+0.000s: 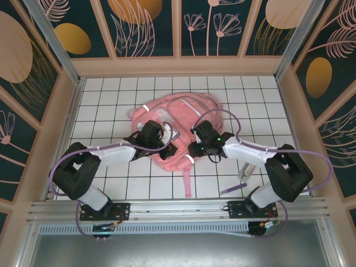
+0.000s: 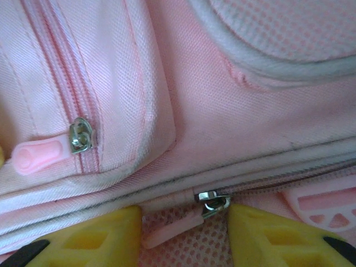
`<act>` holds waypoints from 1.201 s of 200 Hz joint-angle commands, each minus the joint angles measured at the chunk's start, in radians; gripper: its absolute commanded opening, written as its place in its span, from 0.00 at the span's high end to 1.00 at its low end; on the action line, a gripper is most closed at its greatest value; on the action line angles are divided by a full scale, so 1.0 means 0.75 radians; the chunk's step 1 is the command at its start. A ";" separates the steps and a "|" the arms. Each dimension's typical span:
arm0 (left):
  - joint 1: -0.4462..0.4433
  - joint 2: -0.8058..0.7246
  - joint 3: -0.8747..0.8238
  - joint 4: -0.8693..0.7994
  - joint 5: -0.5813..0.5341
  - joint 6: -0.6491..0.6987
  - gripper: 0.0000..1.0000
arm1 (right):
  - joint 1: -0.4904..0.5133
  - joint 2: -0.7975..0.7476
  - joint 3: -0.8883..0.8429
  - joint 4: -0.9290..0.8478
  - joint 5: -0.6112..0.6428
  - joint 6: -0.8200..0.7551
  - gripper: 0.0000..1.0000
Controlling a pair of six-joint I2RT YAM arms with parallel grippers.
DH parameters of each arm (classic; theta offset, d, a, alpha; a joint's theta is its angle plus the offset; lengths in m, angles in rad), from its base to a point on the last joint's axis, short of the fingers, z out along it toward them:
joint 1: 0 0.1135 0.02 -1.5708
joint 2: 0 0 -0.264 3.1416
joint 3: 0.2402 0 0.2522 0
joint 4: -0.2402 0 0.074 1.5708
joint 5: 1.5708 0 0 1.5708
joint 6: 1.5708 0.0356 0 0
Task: Pack books, pencil case, and school supplies into a backpack
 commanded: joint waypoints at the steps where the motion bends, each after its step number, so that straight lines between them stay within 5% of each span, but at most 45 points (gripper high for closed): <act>1: 0.037 -0.007 -0.026 0.068 -0.010 -0.078 1.00 | 0.036 0.077 0.040 -0.089 0.035 -0.013 0.55; 95: 0.155 -0.029 -0.077 0.049 -0.077 -0.113 1.00 | -0.034 0.066 0.071 -0.154 0.251 0.000 1.00; 182: 0.346 -0.049 -0.162 0.037 -0.247 -0.298 1.00 | -0.254 0.063 0.083 -0.137 0.421 0.052 1.00; 240: 0.616 0.072 0.005 -0.027 -0.364 -0.335 0.98 | -0.071 0.028 0.128 -0.031 -0.006 -0.213 1.00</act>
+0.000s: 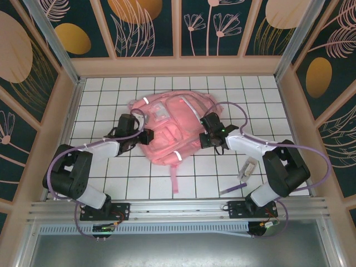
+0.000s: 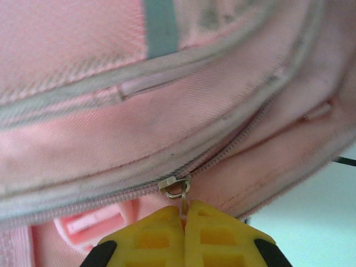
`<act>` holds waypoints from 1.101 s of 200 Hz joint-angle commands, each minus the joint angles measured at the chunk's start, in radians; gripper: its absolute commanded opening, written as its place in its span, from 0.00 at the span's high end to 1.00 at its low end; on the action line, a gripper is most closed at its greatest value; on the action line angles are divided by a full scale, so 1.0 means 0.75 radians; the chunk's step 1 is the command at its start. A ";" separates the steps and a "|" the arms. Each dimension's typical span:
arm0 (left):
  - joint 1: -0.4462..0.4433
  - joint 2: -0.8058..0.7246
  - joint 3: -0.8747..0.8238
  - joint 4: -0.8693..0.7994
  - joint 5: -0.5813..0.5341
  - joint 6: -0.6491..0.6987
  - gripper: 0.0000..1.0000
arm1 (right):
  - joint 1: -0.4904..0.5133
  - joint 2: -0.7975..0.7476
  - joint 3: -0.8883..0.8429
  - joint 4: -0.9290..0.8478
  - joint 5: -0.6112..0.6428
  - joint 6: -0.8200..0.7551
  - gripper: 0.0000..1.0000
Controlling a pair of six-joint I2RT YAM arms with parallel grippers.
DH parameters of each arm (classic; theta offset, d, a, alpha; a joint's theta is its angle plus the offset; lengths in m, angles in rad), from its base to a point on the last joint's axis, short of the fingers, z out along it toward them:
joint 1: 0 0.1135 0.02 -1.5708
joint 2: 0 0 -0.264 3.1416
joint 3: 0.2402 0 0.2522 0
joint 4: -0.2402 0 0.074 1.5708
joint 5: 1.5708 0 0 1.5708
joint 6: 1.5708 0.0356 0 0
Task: Pack books, pencil case, and school supplies into a backpack
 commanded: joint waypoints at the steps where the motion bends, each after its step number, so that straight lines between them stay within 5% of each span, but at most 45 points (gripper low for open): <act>1: 0.159 0.115 0.097 -0.133 -0.245 -0.014 0.97 | 0.098 -0.020 0.053 0.014 -0.167 -0.145 1.00; 40: 0.307 0.301 0.436 -0.227 -0.089 -0.005 0.86 | 0.220 0.062 0.188 0.134 -0.283 -0.187 1.00; 76: 0.286 0.244 0.522 -0.487 -0.092 -0.407 0.78 | 0.256 0.194 0.286 0.121 -0.276 -0.233 1.00; 109: 0.059 0.082 0.391 -0.625 -0.125 -0.701 0.66 | 0.262 0.220 0.282 0.121 -0.299 -0.250 1.00; 141: -0.177 0.058 0.238 -0.510 -0.195 -0.999 0.60 | 0.261 0.210 0.257 0.110 -0.289 -0.240 1.00; 178: -0.173 0.171 0.221 -0.532 -0.479 -1.033 0.62 | 0.256 0.225 0.270 0.002 -0.203 -0.180 1.00; 220: -0.026 0.173 0.096 -0.536 -0.532 -0.963 0.65 | 0.122 0.169 0.188 -0.126 0.067 -0.065 1.00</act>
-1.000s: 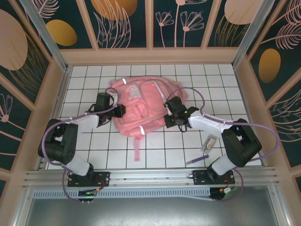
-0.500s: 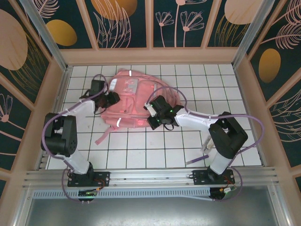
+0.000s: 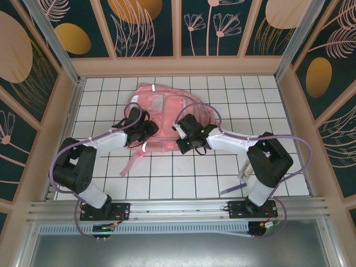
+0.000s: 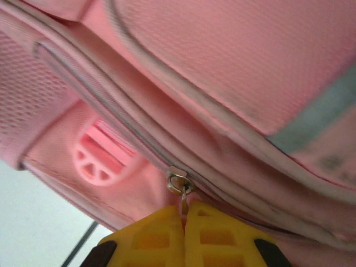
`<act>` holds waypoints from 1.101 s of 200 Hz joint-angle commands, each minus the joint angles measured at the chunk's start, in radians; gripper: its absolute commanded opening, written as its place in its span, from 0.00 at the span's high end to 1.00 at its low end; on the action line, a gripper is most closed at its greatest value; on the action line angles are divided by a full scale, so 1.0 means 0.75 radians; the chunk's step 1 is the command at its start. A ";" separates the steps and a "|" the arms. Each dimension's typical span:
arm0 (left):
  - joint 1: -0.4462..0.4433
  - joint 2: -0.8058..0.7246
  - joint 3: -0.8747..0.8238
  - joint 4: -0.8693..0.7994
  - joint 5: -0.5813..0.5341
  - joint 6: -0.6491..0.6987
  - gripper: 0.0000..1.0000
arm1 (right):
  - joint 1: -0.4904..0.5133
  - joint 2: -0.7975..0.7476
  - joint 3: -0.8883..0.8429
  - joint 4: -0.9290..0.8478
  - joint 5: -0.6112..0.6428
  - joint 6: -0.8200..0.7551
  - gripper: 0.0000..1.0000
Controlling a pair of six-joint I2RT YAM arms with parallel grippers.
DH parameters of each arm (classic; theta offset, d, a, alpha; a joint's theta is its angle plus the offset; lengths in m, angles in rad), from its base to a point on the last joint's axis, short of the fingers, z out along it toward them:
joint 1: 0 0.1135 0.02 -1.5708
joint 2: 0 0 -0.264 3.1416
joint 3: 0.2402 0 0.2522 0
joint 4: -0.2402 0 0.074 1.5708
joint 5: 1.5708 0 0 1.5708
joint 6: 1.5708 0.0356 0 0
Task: Pack books, pencil case, and school supplies into a backpack
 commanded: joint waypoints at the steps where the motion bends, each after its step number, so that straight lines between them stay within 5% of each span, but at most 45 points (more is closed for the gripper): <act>1: 0.121 0.080 -0.147 -0.202 -0.206 0.026 0.65 | -0.119 -0.051 -0.051 -0.140 0.247 0.101 1.00; 33: 0.206 0.054 -0.161 -0.227 -0.255 0.191 0.66 | -0.279 -0.036 -0.063 -0.138 0.381 0.110 1.00; 57: 0.310 0.123 -0.091 -0.203 -0.187 0.362 0.68 | -0.288 -0.023 -0.029 -0.103 0.270 0.032 1.00; 110: 0.420 0.548 0.531 -0.376 -0.124 0.736 0.65 | -0.005 -0.047 0.059 -0.047 -0.170 -0.108 1.00; 148: 0.448 0.753 1.097 -0.645 0.029 0.798 0.63 | 0.097 0.115 0.251 -0.021 -0.171 -0.134 1.00; 187: 0.430 0.435 0.693 -0.595 0.111 0.593 0.62 | 0.116 0.203 0.335 -0.014 -0.172 -0.170 1.00; 220: 0.281 0.198 0.318 -0.448 0.124 0.421 0.61 | 0.124 0.202 0.312 -0.014 -0.186 -0.176 1.00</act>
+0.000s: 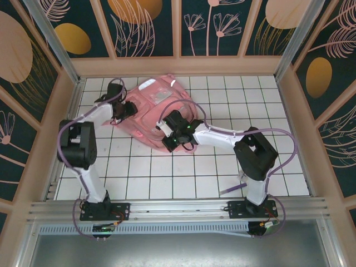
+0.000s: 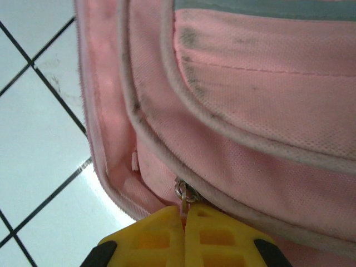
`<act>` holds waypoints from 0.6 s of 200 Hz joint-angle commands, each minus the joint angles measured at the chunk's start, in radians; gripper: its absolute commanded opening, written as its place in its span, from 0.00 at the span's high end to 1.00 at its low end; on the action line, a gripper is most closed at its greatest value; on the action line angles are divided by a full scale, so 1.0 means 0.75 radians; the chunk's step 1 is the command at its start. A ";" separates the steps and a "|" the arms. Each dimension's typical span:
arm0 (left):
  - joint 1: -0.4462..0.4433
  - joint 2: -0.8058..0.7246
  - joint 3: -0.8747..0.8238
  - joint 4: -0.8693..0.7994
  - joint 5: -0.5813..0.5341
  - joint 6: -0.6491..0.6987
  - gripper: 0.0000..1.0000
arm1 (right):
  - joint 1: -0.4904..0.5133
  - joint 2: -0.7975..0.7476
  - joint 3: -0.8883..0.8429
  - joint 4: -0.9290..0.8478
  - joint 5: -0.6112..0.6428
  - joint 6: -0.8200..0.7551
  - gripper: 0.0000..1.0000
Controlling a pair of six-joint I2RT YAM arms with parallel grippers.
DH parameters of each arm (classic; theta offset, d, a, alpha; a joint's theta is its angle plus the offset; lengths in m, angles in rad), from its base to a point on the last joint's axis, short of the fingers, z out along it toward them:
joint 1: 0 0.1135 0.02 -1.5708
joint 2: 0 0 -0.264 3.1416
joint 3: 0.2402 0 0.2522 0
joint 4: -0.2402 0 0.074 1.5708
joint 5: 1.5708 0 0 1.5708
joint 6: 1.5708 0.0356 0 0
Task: Pack books, pencil case, and school supplies into a backpack
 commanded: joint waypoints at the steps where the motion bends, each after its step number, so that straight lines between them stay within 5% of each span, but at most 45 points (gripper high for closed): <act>1: -0.125 -0.104 -0.200 -0.058 0.033 -0.182 0.61 | 0.018 -0.004 0.017 0.022 -0.023 -0.034 1.00; 43: -0.258 -0.107 -0.434 0.164 -0.021 -0.400 0.61 | 0.022 -0.029 -0.044 -0.005 0.036 -0.039 1.00; 79: -0.191 -0.041 -0.488 0.158 -0.170 -0.254 0.66 | -0.022 -0.037 -0.077 -0.158 0.280 -0.023 1.00; 120: -0.124 -0.036 -0.498 0.144 -0.257 0.011 0.70 | -0.275 -0.076 -0.090 -0.242 0.348 0.037 1.00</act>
